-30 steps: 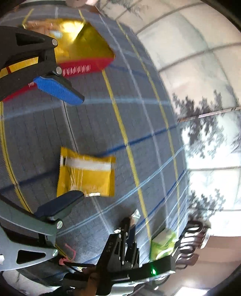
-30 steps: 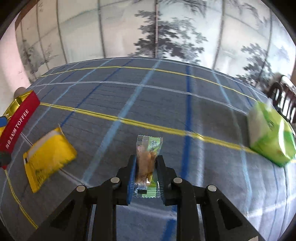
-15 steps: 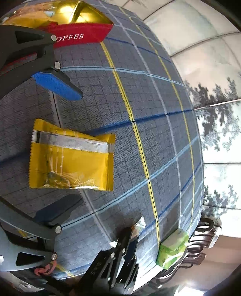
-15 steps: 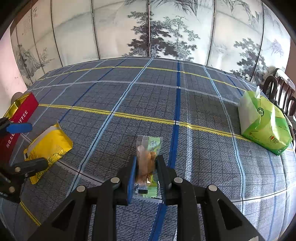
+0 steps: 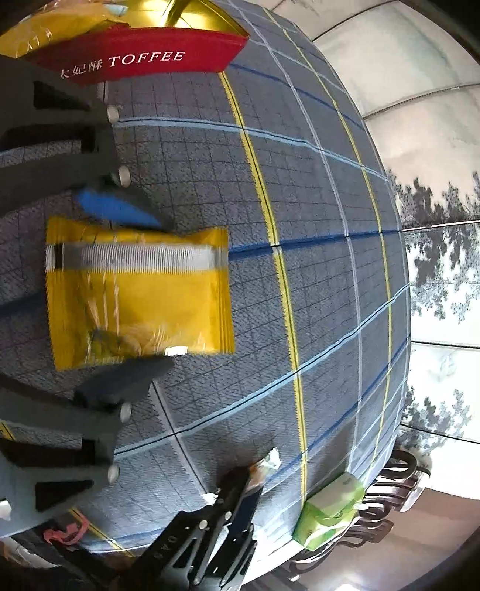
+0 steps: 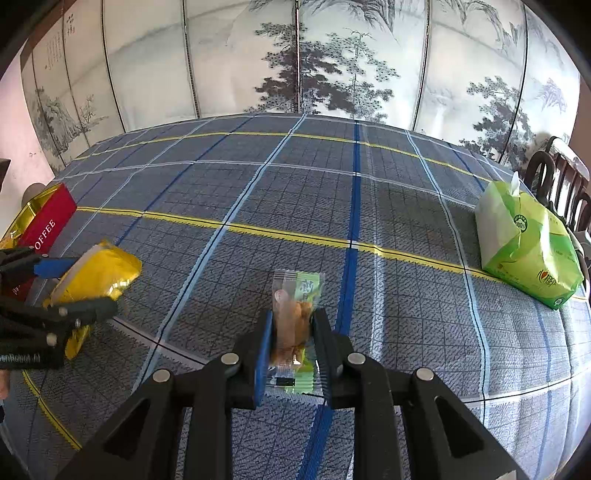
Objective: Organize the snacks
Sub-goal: 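Grasp the yellow snack bag with the left gripper while the right gripper holds the candy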
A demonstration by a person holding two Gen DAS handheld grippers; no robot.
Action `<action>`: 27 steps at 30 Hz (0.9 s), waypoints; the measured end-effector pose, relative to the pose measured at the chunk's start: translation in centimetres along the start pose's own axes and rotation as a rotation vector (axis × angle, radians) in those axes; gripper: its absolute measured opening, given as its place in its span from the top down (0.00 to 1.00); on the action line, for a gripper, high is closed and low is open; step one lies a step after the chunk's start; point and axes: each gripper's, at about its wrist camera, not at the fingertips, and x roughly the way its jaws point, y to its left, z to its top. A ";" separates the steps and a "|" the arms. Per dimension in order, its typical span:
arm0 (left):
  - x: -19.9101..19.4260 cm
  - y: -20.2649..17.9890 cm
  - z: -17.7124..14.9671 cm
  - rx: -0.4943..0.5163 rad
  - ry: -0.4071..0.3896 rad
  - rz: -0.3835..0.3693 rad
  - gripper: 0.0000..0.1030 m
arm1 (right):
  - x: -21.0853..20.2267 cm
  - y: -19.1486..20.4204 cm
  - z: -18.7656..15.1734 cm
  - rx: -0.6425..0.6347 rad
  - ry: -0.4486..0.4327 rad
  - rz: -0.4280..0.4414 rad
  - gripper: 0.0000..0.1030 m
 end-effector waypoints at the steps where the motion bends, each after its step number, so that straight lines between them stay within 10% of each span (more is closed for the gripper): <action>1: -0.1 0.1 0.0 -0.003 0.003 -0.004 0.49 | 0.0 0.0 0.0 -0.001 0.000 -0.002 0.78; 27: -7.5 3.1 -1.4 -0.148 -0.038 0.072 0.52 | -0.1 0.1 0.1 -0.008 0.001 -0.010 0.78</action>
